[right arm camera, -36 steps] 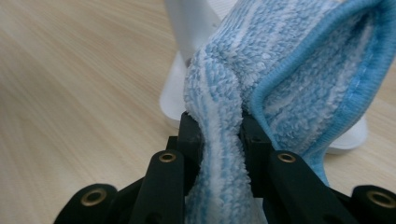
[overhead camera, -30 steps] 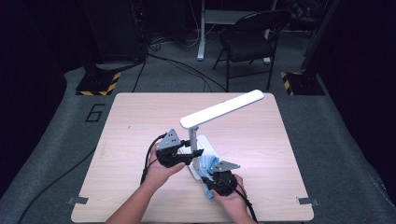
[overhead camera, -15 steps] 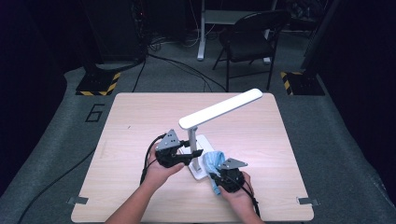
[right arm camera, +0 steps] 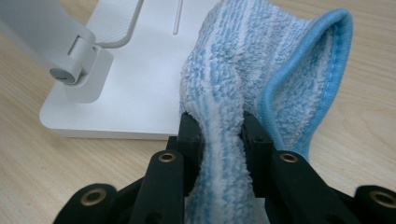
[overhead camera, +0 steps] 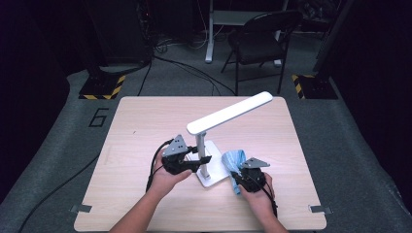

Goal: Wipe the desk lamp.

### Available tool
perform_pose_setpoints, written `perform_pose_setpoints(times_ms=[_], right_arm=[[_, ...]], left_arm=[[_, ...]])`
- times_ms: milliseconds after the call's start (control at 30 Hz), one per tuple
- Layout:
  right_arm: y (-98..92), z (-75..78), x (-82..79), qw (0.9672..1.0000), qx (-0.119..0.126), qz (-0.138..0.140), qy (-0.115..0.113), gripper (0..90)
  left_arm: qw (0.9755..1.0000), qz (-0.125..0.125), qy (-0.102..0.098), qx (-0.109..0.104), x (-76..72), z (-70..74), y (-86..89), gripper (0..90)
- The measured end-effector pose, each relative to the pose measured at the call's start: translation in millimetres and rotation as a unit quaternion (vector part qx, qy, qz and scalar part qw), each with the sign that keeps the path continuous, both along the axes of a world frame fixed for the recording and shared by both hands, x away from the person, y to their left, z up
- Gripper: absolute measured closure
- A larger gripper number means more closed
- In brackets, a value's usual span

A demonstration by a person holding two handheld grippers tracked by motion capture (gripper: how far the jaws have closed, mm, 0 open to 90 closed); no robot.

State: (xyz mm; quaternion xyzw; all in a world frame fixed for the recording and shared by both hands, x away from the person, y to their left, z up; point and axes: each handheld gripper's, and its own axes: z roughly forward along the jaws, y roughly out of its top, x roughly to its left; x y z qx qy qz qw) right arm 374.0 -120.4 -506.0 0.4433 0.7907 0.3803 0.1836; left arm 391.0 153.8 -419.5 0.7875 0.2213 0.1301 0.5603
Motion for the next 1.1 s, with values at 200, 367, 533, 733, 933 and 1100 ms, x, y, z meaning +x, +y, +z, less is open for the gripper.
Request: perform_pose_setpoints(times_ms=[200,367,533,733,933,1100], right_arm=[[-3.0,4.8,0.2,0.9998,0.011,-0.015,-0.003,73.3],[0.8,13.5,-2.3,0.9995,0.028,-0.004,-0.013,73.1],[12.2,25.0,-3.6,0.9985,0.044,0.025,-0.021,72.5],[30.6,20.3,-7.5,0.9978,0.041,0.051,-0.008,72.1],[42.8,6.8,-5.6,0.9972,0.027,0.068,0.012,68.7],[43.3,4.3,-9.7,0.9972,0.028,0.069,0.000,60.7]], left_arm=[[1.0000,-0.008,0.001,-0.001,-0.6,0.0,-1.9,51.8],[0.9998,-0.021,0.003,-0.004,-0.8,-0.1,-4.1,51.7],[0.9997,-0.025,0.006,-0.006,-1.0,0.1,-4.9,51.7],[0.9991,-0.042,0.003,-0.002,0.3,0.2,-4.7,51.7],[0.9992,-0.039,0.008,-0.005,-0.6,0.4,-5.9,51.2],[0.9993,-0.035,0.012,-0.010,-1.1,1.4,-4.0,50.2]])
